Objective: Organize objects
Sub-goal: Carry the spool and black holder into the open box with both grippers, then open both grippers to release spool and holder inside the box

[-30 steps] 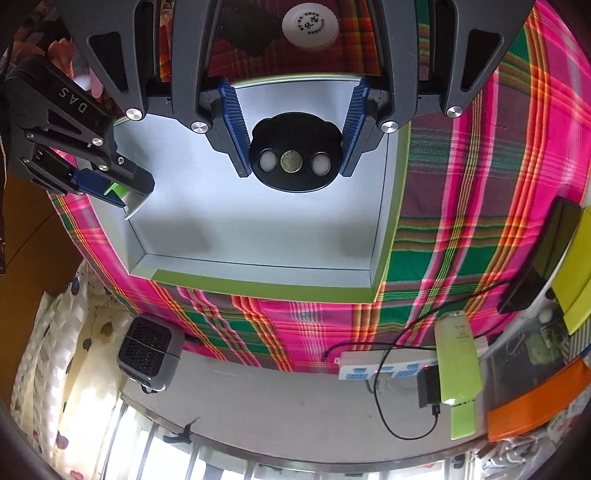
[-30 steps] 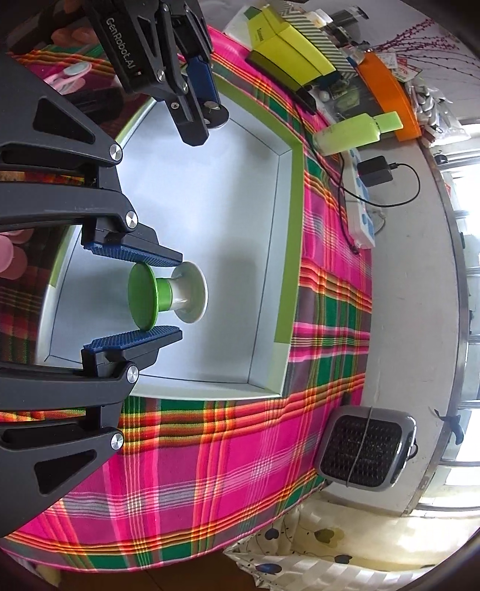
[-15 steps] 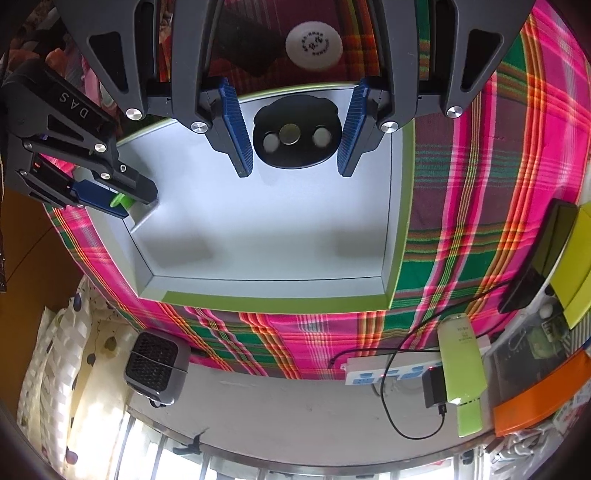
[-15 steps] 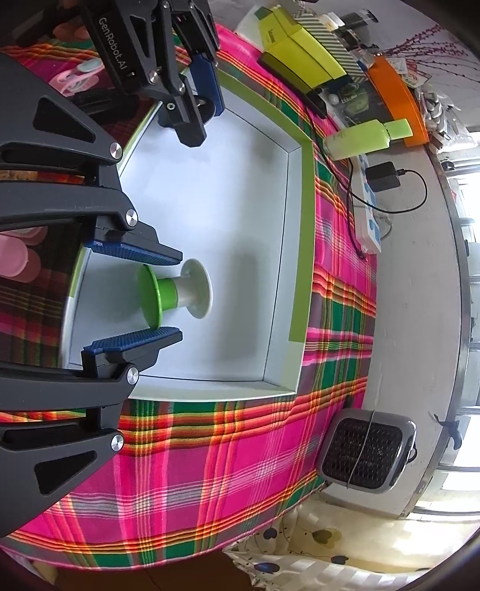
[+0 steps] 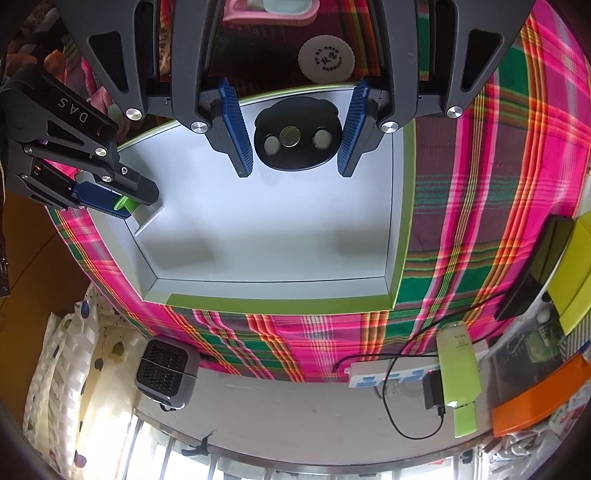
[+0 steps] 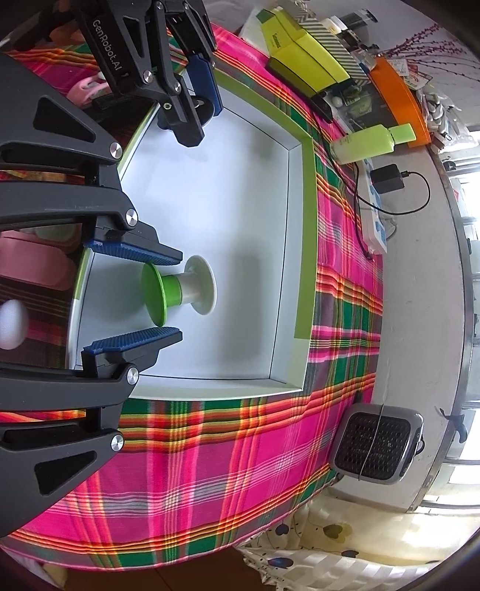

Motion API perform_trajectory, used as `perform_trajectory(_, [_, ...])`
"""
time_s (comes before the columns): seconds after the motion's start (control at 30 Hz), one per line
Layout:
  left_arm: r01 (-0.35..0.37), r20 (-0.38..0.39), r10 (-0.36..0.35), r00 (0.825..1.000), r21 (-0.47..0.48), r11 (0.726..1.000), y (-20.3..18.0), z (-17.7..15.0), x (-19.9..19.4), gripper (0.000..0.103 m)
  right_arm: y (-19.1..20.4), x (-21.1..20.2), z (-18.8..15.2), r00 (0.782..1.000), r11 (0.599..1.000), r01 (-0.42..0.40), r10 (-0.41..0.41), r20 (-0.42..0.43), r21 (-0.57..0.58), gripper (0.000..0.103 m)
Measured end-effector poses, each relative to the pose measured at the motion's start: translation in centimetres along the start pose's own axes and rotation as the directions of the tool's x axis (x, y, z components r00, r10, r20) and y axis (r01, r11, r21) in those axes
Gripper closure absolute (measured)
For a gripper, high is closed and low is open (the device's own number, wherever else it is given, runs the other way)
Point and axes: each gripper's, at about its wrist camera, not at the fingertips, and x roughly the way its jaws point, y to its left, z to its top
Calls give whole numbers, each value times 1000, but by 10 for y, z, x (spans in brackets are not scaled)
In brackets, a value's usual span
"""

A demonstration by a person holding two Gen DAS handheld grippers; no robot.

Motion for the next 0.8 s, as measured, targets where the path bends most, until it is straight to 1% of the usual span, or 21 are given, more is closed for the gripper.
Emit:
perform_trajectory(0.23, [3,0,-3,1000,-2,1000,-2,-11,-8,56,2,-4,-6,1000,1000,-1,1,1,-1,67])
perform_trajectory(0.43, [-1,7,1,1000,-2,1000,-2,-22,-16,56,6,-13,-19,1000,1000,-10,10,-2,-8,67])
perform_trajectory(0.7, [4,0,-4,1000,-13,1000,-2,-28,-20,56,6,-20,-24,1000,1000,-25,25,3,7,66])
perform_trajectory(0.77, [10,0,-10,1000,-33,999,1,-26,-22,56,4,-25,-24,999,999,-24,23,33,24,58])
perform_trajectory(0.8, [23,3,-23,1000,-44,999,2,-26,-23,53,2,-28,-23,998,999,-35,33,45,33,50])
